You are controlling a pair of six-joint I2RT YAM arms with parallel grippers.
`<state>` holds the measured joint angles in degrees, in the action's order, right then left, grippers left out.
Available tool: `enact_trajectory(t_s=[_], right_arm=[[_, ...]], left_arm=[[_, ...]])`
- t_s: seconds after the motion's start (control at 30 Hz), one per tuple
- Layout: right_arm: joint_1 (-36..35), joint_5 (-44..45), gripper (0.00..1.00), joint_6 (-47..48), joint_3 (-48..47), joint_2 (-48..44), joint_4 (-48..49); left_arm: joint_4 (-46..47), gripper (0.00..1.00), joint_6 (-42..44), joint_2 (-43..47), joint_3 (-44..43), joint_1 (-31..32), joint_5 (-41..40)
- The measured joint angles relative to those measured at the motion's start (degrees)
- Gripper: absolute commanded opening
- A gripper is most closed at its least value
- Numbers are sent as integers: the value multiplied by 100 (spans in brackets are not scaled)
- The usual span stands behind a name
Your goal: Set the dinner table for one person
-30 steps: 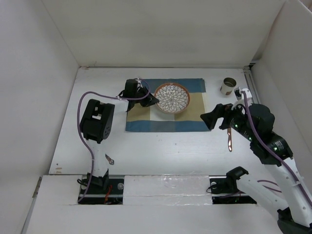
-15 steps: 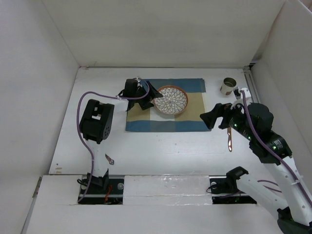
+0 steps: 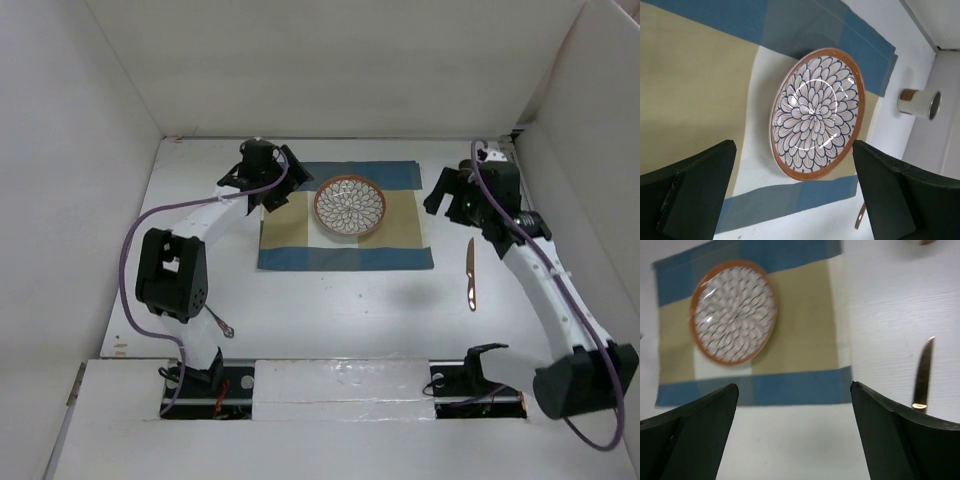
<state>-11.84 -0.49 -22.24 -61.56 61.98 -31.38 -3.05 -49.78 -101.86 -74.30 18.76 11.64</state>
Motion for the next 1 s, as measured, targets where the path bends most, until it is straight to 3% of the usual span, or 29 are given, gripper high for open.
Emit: enact_trajectory(t_s=[0.13,0.3,0.53,0.63,0.83,0.93,1.0], right_arm=[[824,308,100,-52,-721,1207,13],[1641,645,97,-125,-1899,2590,59],[2288,721,83,-291,-2997,4214,92],[2358,717,73,-310,-3421,4892,92],[2404,621,69,-328,-3755,5700,90],[2417,605,57,-330,-3910,5928,94],[2422,605,40,-317,-4004,6024,101]], left_arm=[[-990,100,278,505,-470,42,-896],[-1993,100,623,1838,-566,-44,-1869],[-2487,100,1257,3635,79,-1222,-2033],[-2621,100,1554,3923,442,-1294,-2052],[-2697,100,1921,4153,1480,-1276,-1937],[-2682,100,2020,4188,1572,-1276,-1853],[-2632,100,2063,4238,1574,-1276,-1786]])
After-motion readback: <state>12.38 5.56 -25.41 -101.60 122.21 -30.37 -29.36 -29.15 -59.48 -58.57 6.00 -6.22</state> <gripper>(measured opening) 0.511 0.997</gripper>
